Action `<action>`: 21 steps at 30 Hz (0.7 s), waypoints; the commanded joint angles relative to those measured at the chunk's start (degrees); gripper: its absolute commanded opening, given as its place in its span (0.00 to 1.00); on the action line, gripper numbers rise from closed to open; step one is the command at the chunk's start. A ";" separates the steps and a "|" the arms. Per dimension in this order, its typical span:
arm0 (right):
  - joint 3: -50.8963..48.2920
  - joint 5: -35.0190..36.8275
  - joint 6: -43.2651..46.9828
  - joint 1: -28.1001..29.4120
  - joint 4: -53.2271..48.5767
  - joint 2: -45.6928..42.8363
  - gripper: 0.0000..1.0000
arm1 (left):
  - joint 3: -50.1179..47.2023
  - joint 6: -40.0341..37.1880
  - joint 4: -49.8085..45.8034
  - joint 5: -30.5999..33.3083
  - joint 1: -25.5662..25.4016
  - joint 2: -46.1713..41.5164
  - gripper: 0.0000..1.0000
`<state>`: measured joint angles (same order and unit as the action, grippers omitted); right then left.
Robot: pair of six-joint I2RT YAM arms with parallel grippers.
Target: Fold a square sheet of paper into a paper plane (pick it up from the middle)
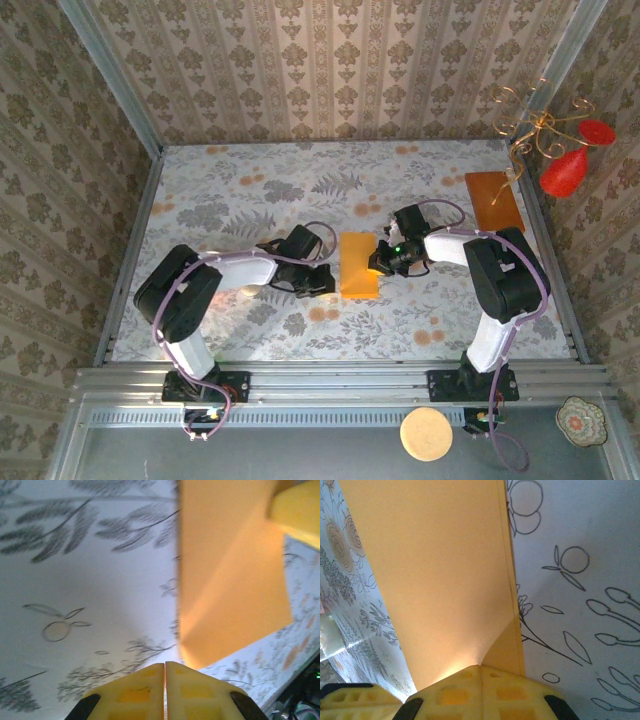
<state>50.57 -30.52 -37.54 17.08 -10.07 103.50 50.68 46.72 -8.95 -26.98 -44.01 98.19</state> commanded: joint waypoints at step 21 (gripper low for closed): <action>-3.32 16.73 -0.34 -1.55 -6.57 5.04 0.06 | -0.96 -2.58 -7.90 2.83 -4.43 4.14 0.11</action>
<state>50.57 -30.52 -37.54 17.08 -10.04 103.42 54.76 45.98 -7.16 -26.72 -48.03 104.71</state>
